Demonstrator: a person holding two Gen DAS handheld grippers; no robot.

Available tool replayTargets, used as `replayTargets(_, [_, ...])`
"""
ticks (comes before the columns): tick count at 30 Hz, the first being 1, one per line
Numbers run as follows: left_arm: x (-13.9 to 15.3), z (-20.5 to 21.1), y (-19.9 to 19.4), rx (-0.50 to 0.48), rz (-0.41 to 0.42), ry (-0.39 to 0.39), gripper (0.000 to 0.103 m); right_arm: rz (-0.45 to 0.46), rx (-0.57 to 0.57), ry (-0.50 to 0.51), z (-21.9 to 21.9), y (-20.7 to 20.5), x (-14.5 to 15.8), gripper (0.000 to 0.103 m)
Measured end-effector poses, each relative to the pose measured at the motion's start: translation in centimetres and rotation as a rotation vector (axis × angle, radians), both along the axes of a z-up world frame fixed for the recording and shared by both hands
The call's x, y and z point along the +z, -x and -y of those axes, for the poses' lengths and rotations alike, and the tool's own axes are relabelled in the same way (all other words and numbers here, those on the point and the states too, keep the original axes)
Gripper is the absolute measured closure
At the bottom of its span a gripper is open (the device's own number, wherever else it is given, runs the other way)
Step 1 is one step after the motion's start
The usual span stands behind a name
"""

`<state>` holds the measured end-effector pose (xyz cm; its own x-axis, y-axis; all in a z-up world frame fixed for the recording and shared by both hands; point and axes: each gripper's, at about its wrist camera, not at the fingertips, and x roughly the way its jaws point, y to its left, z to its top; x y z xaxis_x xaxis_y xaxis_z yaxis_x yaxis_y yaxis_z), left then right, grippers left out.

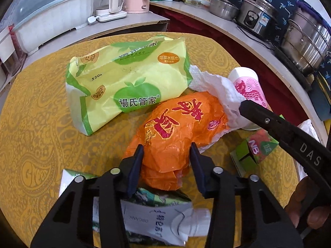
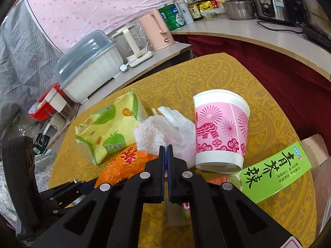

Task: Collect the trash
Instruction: 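Grasp the orange snack bag with the left tool while the right tool grasps a white tissue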

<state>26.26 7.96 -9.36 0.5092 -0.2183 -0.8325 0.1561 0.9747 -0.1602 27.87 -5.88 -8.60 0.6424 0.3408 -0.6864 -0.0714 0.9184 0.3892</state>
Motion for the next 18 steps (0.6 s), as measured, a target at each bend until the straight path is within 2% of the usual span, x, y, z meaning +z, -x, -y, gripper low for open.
replayTargets(2, [0.6, 0.1, 0.7, -0.001, 0.009, 0.005, 0.070, 0.017, 0.005, -0.009, 0.0, 0.6, 0.9, 0.101])
replayTargets(5, [1.8, 0.2, 2.0, 0.002, 0.032, 0.018, 0.072, 0.046, 0.008, -0.021, 0.0, 1.5, 2.2, 0.101])
replayTargets(18, [8.3, 1.2, 7.8, -0.013, 0.148, 0.075, 0.073, 0.178, -0.042, -0.069, 2.9, 6.9, 8.4, 0.101])
